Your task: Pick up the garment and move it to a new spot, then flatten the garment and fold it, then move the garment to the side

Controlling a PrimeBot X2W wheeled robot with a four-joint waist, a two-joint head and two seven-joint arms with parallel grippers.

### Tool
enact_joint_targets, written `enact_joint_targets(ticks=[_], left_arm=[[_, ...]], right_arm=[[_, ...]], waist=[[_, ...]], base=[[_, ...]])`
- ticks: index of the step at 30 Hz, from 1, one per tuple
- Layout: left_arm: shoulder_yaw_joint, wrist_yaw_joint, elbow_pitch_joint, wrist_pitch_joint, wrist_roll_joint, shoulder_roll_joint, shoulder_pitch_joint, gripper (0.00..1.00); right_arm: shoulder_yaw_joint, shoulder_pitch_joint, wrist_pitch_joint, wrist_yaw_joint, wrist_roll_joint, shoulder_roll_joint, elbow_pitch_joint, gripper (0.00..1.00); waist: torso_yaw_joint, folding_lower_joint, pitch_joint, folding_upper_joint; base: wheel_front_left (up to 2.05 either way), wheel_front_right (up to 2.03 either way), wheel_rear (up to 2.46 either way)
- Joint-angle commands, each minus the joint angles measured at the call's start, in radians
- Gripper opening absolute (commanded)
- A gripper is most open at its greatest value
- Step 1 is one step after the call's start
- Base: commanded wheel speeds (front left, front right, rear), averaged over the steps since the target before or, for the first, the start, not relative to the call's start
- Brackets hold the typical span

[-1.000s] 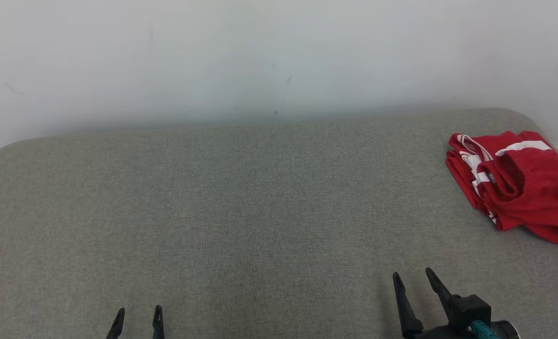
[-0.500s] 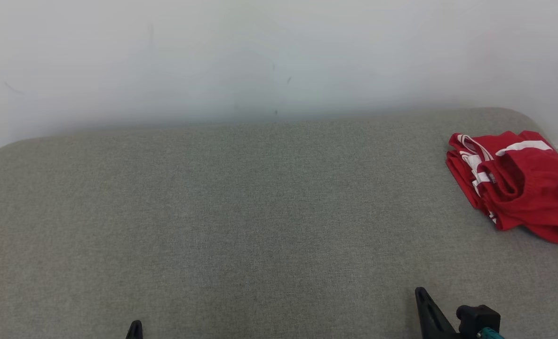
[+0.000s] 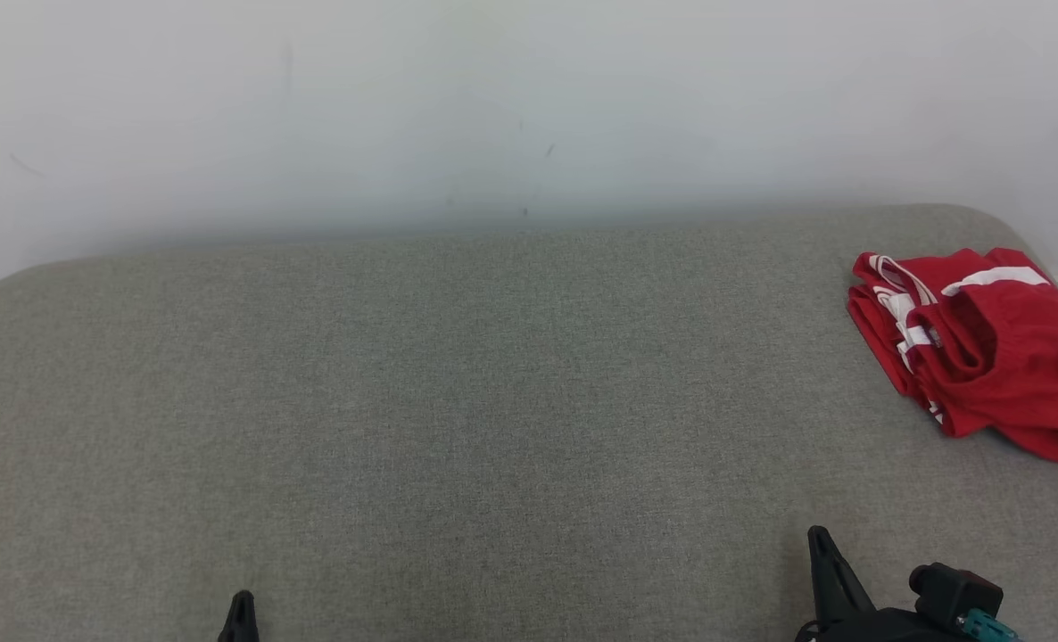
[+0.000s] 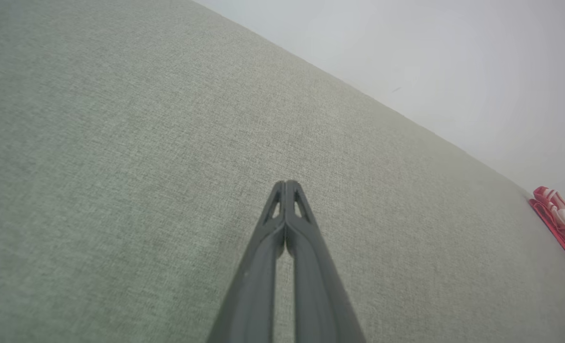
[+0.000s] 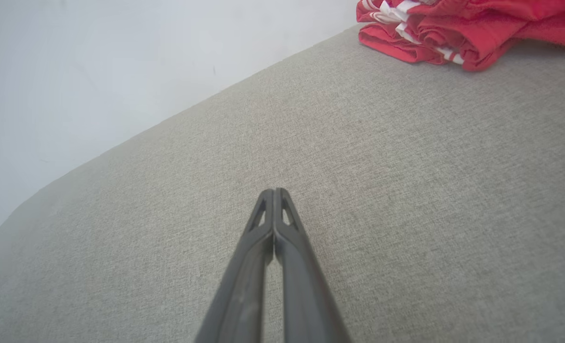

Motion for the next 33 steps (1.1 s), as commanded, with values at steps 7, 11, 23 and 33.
enact_joint_targets(ticks=[7,11,23,33], left_arm=[[0.012,-0.004,-0.030,0.032,-0.142,0.003,-0.041,0.00],[0.016,-0.005,-0.036,0.047,-0.201,0.003,-0.047,0.00],[0.029,-0.009,-0.052,0.093,-0.377,0.003,-0.067,0.00],[0.038,-0.012,-0.062,0.122,-0.485,0.004,-0.080,0.00]], right_arm=[[-0.012,-0.024,0.033,-0.001,0.154,0.000,-0.042,0.00],[-0.017,-0.026,0.048,-0.001,0.220,0.000,-0.054,0.00],[-0.033,-0.030,0.093,-0.001,0.414,0.000,-0.088,0.00],[-0.042,-0.034,0.121,-0.001,0.535,0.000,-0.108,0.00]], waist=[[0.001,0.0000,0.000,-0.0001],[0.002,0.0000,0.000,-0.0001],[0.004,0.0000,0.000,-0.0001],[0.005,0.0000,0.001,-0.0001]], base=[[0.00,0.00,0.00],[0.00,0.00,0.00],[0.00,0.00,0.00],[0.00,0.00,0.00]])
